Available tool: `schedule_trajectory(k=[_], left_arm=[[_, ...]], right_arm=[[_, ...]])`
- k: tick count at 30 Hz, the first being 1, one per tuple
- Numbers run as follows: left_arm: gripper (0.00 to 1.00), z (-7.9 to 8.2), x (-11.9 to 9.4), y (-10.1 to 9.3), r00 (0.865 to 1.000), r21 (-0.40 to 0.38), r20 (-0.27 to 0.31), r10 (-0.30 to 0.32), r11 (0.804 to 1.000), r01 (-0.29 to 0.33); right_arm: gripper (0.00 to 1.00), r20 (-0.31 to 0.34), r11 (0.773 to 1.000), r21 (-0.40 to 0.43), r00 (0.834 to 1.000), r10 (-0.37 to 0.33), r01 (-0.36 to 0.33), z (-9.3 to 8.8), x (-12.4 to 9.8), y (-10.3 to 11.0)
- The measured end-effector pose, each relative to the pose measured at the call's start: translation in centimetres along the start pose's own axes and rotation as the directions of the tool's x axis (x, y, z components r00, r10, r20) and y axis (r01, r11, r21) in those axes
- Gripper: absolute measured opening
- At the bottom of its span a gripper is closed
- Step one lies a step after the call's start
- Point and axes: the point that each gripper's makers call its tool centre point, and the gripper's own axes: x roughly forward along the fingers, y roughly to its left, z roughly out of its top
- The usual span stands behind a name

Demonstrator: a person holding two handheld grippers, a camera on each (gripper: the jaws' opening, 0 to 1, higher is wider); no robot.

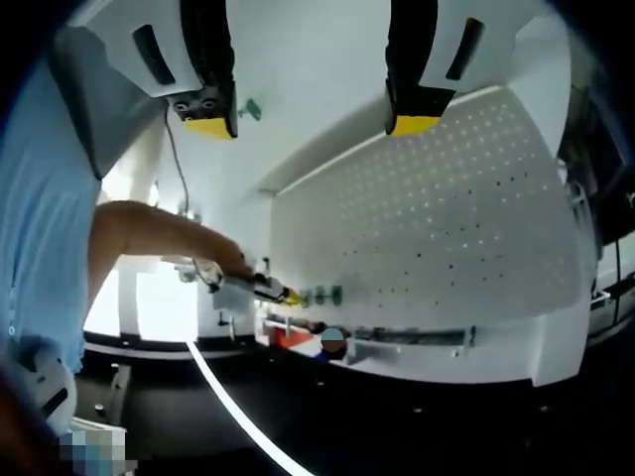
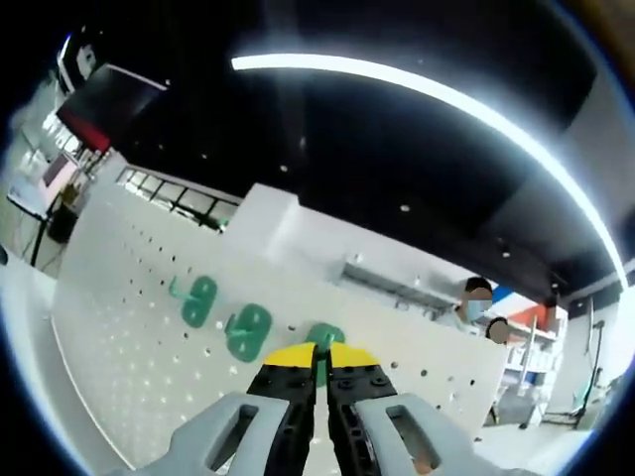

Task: Insert the hook assembly into the mounting plate slot until the hook locks in place.

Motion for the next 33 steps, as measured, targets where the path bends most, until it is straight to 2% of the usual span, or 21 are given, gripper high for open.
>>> schedule_trajectory(k=[23, 33], left_arm=[[0.62, -0.05, 0.32, 0.03, 1.0, -0.004, -0.002, -0.002, 1.0, 0.002], [0.62, -0.1, 0.22, 0.07, 1.0, -0.006, 0.0, 0.0, 1.0, 0.0]], right_arm=[[0.0, 0.027, 0.999, 0.039, 1.0, -0.011, 0.01, -0.59, 0.31, -0.13], [0.01, -0.005, 1.0, -0.005, 1.0, -0.012, 0.012, -0.97, 0.58, 0.07]])
